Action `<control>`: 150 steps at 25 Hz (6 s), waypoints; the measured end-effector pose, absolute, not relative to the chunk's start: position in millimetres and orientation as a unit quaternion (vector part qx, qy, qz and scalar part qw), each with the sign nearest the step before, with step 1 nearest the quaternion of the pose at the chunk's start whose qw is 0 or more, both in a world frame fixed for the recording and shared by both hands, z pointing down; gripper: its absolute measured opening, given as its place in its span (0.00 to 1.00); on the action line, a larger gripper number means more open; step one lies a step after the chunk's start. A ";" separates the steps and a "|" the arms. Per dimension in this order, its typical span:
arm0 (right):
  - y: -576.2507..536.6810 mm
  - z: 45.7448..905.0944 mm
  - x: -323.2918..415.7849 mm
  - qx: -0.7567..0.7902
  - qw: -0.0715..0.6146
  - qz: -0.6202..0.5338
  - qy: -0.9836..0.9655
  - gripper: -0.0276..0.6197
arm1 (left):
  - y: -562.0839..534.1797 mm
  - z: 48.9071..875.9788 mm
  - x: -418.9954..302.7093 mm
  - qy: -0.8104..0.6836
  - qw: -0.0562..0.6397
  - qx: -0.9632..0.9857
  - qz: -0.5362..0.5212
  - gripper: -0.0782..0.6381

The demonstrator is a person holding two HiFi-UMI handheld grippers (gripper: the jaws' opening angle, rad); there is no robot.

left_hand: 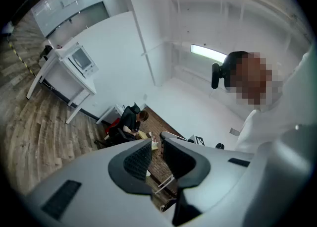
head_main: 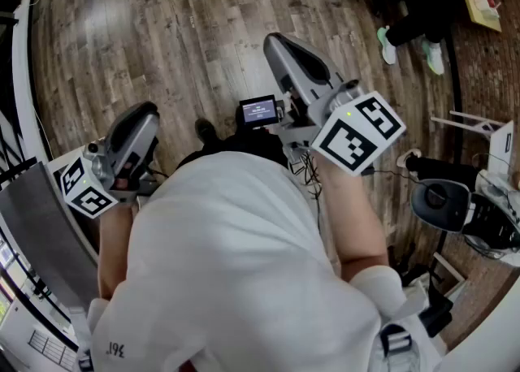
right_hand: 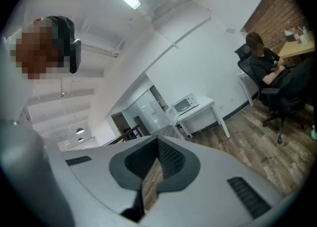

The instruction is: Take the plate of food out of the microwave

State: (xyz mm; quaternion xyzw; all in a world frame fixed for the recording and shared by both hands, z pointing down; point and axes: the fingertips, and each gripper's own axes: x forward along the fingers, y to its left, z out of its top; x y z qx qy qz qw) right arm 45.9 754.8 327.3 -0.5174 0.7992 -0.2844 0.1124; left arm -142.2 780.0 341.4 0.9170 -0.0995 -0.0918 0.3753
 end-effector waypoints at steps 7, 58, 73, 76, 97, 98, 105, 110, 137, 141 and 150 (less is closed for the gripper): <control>758.9 330.9 39.8 -0.518 0.108 -0.281 0.801 0.05 | 784.3 344.7 -148.1 -0.099 0.376 0.917 -0.092 0.22; 720.5 339.3 9.0 -0.474 0.084 -0.276 0.832 0.13 | 744.9 344.2 -158.7 -0.137 0.382 0.907 -0.115 0.18; 706.5 340.9 49.2 -0.480 0.072 -0.276 0.829 0.13 | 735.1 345.6 -125.1 -0.151 0.379 0.906 -0.109 0.18; 707.2 345.8 61.2 -0.481 0.070 -0.281 0.827 0.13 | 736.3 351.0 -110.5 -0.148 0.385 0.905 -0.104 0.18; 651.1 366.2 78.3 -0.443 0.056 -0.304 0.842 0.13 | 689.4 361.6 -78.1 -0.171 0.389 0.900 -0.101 0.18; 642.6 367.3 77.2 -0.443 0.057 -0.305 0.841 0.13 | 680.4 362.2 -79.3 -0.171 0.389 0.900 -0.101 0.18; 556.5 366.5 61.4 -0.459 0.059 -0.302 0.833 0.13 | 578.8 368.9 -100.2 -0.176 0.390 0.898 -0.104 0.18; 482.2 358.6 47.6 -0.475 0.053 -0.298 0.826 0.13 | 493.6 362.7 -115.0 -0.173 0.392 0.898 -0.100 0.18; 159.4 359.5 119.4 -0.467 0.065 -0.288 0.833 0.13 | 170.0 366.9 -41.3 -0.181 0.379 0.903 -0.091 0.18; 100.9 354.0 140.7 -0.444 0.053 -0.292 0.845 0.13 | 112.0 358.8 -17.5 -0.212 0.377 0.896 -0.098 0.18; 9.7 353.1 146.5 -0.407 0.030 -0.303 0.861 0.13 | 26.0 364.5 -12.6 -0.290 0.387 0.868 -0.110 0.18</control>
